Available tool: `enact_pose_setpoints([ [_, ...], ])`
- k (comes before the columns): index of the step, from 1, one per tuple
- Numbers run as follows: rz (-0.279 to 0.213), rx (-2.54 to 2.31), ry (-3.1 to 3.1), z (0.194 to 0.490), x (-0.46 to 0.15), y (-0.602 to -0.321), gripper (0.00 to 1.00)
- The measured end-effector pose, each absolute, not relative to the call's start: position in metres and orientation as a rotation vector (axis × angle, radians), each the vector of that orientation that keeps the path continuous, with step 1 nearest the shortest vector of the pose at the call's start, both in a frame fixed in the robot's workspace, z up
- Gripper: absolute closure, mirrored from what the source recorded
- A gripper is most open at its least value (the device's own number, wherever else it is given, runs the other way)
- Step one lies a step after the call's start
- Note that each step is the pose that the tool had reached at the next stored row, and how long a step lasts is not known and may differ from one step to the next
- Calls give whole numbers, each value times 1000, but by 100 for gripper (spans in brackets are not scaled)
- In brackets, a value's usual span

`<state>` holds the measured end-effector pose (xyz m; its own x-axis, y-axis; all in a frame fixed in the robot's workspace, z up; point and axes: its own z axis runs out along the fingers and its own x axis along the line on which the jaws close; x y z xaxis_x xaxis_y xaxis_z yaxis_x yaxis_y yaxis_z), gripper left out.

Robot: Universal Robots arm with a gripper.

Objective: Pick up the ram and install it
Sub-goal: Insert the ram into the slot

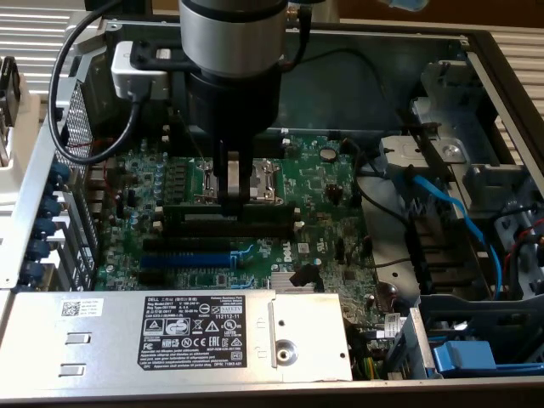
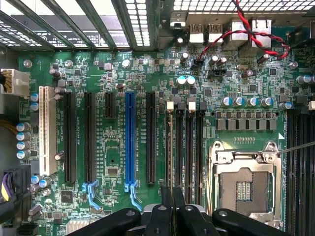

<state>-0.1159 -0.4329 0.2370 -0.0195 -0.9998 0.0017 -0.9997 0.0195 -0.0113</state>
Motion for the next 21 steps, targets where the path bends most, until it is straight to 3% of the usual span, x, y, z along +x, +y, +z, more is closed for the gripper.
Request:
enact_pose_setpoints([
  [21,-15,-2189,2245,236,-116,-432,88],
])
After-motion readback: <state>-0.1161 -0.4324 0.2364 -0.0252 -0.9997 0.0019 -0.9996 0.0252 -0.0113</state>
